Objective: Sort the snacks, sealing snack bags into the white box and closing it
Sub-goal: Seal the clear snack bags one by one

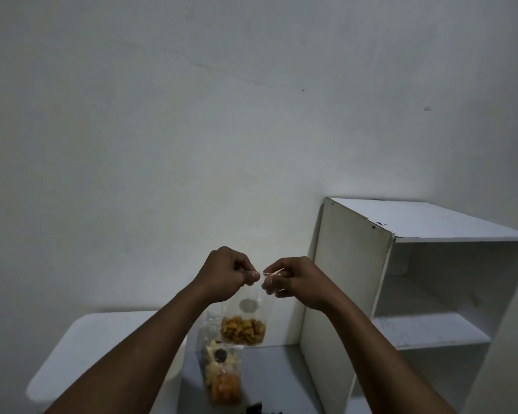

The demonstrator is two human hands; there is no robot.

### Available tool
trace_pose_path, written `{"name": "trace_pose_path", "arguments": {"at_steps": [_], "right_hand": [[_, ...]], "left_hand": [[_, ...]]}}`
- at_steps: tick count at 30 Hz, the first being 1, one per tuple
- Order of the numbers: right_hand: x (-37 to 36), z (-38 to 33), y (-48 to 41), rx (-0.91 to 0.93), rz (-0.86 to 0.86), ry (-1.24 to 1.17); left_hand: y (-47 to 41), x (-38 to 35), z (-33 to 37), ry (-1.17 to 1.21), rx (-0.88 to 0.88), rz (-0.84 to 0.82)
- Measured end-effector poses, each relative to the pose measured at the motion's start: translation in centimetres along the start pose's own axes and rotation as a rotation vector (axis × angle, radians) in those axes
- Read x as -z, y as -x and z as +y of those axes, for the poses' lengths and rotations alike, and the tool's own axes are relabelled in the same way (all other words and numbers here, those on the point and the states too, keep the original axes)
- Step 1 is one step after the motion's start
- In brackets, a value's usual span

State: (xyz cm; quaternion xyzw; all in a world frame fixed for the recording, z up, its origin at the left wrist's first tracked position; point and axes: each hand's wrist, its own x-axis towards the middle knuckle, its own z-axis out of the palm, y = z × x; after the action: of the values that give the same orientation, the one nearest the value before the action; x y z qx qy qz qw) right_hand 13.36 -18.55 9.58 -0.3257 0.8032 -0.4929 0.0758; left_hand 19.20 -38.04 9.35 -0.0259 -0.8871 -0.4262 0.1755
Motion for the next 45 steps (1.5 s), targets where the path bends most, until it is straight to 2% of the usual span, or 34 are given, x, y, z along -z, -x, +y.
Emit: {"name": "trace_pose_path", "arguments": {"at_steps": [6, 13, 16, 19, 24, 28, 35, 36, 40, 42, 45], "right_hand": [[1.0, 0.3, 0.2, -0.016, 0.09, 0.012], [0.8, 0.3, 0.0, -0.034, 0.061, 0.115], [0.6, 0.5, -0.2, -0.003, 0.114, 0.15], [0.2, 0.5, -0.3, 0.014, 0.143, 0.093], [-0.1, 0.4, -0.4, -0.047, 0.046, -0.082], [-0.6, 0.4, -0.6, -0.046, 0.141, -0.051], [-1.3, 1.9, -1.1, 0.004, 0.291, 0.146], [-1.4, 2.0, -1.1, 0.023, 0.304, 0.19], [-2.0, 2.0, -0.9, 0.064, 0.281, 0.268], [-2.2, 2.2, -0.8, 0.06, 0.261, 0.251], [-2.2, 2.1, -0.5, 0.022, 0.236, 0.116]], "left_hand": [[-0.2, 0.6, -0.3, 0.119, 0.011, -0.057], [-0.9, 0.5, -0.4, 0.102, -0.023, -0.056], [-1.0, 0.3, -0.5, 0.127, -0.018, -0.055], [-1.0, 0.0, -0.6, 0.117, -0.004, 0.003], [-1.3, 0.4, -1.3, 0.096, 0.032, 0.003], [-1.0, -0.3, -1.5, 0.17, 0.087, 0.144], [-1.2, -1.7, -0.6, 0.019, 0.278, 0.455], [-1.3, -1.9, -0.5, 0.086, 0.327, 0.431], [-1.3, -2.2, 0.1, 0.631, 0.496, 0.191], [-1.2, -2.3, 0.0, 0.73, 0.503, 0.142], [-1.1, -2.6, -0.5, 0.731, 0.442, 0.135]]}}
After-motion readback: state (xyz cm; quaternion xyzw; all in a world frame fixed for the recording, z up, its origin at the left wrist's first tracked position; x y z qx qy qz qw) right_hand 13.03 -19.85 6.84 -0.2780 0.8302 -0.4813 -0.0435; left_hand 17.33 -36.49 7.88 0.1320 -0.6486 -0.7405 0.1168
